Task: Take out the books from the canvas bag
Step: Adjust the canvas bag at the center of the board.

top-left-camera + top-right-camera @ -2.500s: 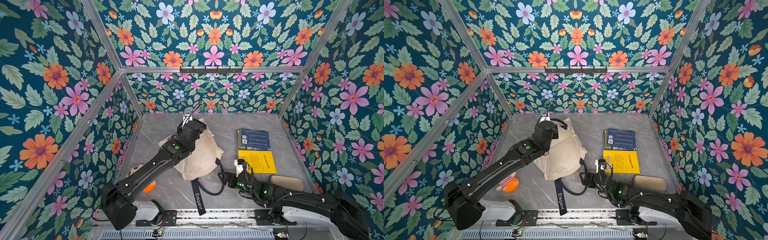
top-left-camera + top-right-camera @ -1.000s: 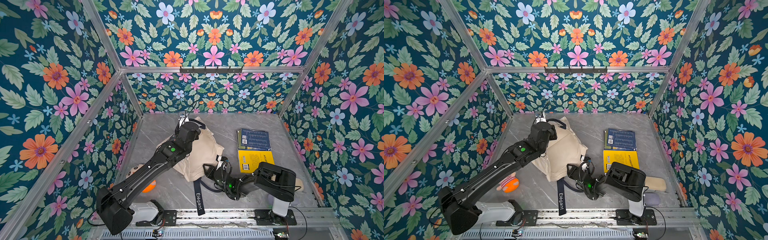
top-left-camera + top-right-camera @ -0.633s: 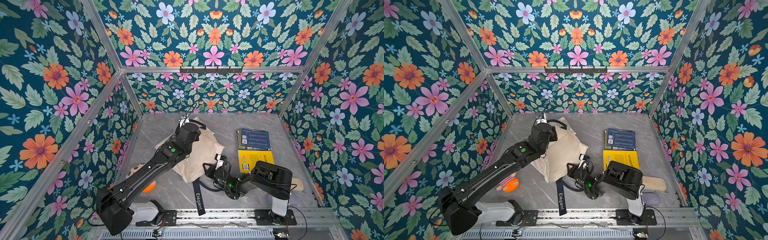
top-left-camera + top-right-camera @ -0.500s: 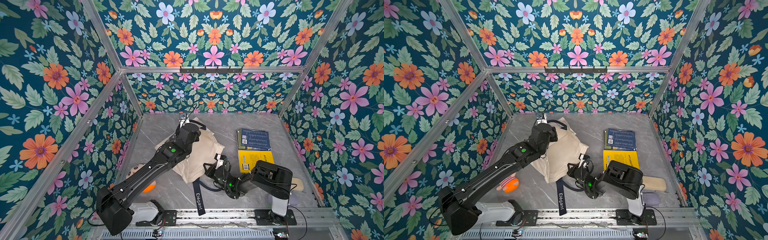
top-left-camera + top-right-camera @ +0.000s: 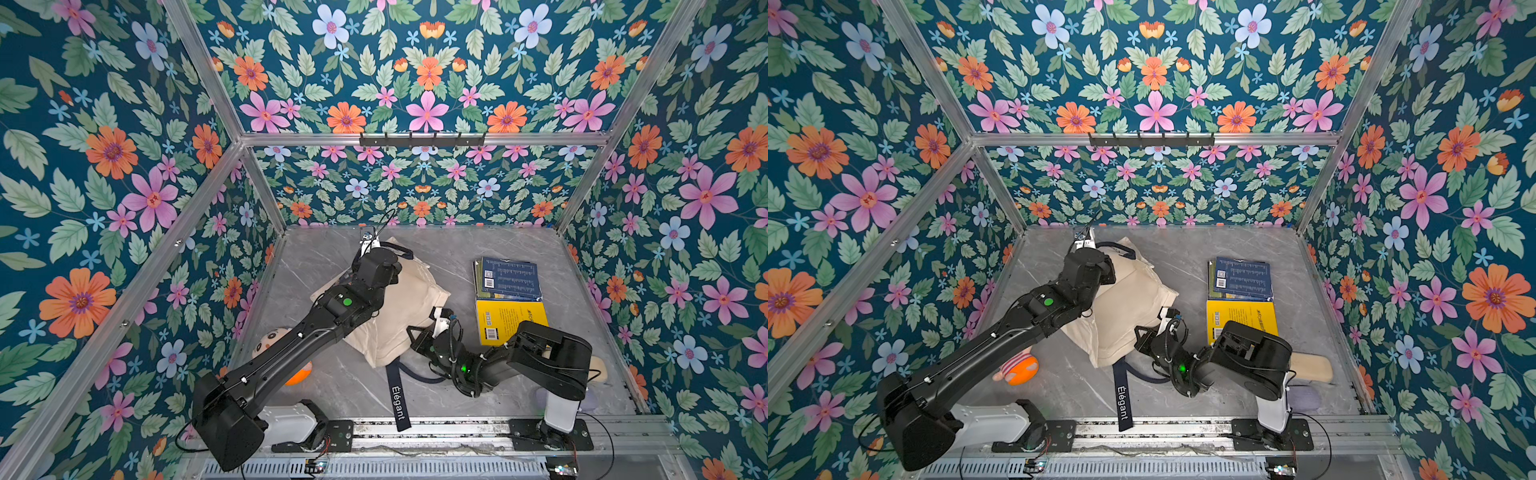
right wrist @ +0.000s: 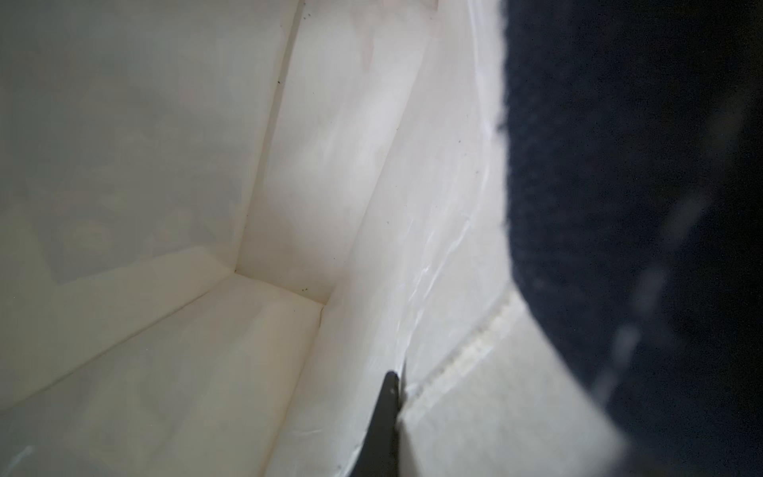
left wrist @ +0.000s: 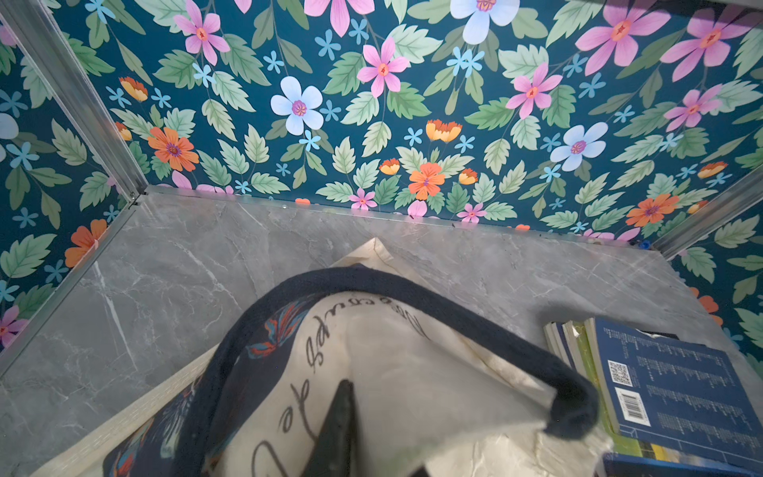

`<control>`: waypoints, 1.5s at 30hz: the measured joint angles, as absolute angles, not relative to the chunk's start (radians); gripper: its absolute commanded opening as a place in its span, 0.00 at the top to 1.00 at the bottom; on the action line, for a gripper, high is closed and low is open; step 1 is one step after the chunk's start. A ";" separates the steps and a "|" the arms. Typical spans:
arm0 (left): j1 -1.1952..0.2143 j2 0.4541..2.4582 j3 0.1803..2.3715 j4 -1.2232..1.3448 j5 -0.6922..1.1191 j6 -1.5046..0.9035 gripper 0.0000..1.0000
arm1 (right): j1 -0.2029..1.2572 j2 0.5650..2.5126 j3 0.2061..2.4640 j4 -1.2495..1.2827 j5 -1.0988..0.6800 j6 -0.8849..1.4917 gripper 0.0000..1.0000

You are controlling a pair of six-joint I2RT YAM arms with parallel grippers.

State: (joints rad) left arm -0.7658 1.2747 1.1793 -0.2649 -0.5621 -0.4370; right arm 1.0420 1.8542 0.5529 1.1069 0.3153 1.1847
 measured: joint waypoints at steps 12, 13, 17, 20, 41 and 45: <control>-0.766 1.262 1.262 -0.252 -0.566 -0.362 0.12 | 1.037 1.702 0.573 0.958 0.281 1.119 1.00; -0.766 1.259 1.274 -0.252 -0.568 -0.360 0.08 | 1.037 1.689 0.574 0.937 0.281 1.115 1.00; -0.766 1.246 1.331 -0.258 -0.585 -0.330 0.00 | 1.023 1.632 0.586 0.849 0.267 1.095 1.00; -0.766 1.221 1.368 -0.270 -0.606 -0.305 0.00 | 0.993 1.594 0.615 0.785 0.250 1.078 1.00; -0.765 0.917 1.150 -0.466 -0.696 -0.420 0.00 | 0.794 1.581 1.013 0.241 -0.054 0.944 1.00; -0.765 0.861 1.109 -0.505 -0.695 -0.470 0.00 | 0.776 1.571 1.089 0.139 -0.052 0.910 1.00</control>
